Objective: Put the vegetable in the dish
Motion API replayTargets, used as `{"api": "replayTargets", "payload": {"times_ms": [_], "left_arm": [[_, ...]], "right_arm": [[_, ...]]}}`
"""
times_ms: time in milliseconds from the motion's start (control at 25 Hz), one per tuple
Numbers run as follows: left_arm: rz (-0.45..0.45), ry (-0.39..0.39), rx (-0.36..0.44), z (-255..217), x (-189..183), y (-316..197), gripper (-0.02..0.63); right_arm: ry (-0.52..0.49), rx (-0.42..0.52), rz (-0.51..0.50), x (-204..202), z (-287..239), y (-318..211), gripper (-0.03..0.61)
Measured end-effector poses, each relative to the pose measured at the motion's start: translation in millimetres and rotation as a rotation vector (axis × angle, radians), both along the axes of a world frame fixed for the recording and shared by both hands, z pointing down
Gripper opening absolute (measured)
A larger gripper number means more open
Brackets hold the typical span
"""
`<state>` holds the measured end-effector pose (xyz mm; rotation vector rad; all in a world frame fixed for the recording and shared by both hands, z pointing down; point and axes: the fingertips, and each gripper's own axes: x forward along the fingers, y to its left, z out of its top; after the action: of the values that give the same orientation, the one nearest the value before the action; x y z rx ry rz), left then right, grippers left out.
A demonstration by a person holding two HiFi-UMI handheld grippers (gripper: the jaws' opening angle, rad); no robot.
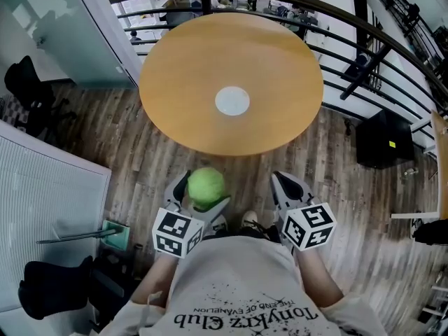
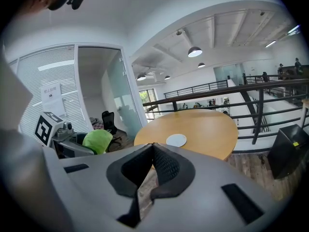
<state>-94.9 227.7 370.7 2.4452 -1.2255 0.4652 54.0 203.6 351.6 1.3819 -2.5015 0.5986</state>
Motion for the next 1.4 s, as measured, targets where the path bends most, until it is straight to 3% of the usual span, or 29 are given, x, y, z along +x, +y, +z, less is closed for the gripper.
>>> {"api": "replayTargets", "payload": {"times_ms": [360,920,1400], "left_arm": [[0.089,0.010,0.019,0.0,-20.1,9.6,0.494],[0.104,0.036,0.038,-1.9,-30.0,-2.0,0.494],[0.058,0.024,0.019,7.8,-21.7,-70.5,0.494]], "right_arm": [[0.005,0.015,0.080,-18.9,-6.8,3.5,0.015],[0.015,0.002,0.118,-19.3,0.1,2.3,0.015],[0.005,-0.022,0.070,-10.2,19.2,-72.5,0.015]]}}
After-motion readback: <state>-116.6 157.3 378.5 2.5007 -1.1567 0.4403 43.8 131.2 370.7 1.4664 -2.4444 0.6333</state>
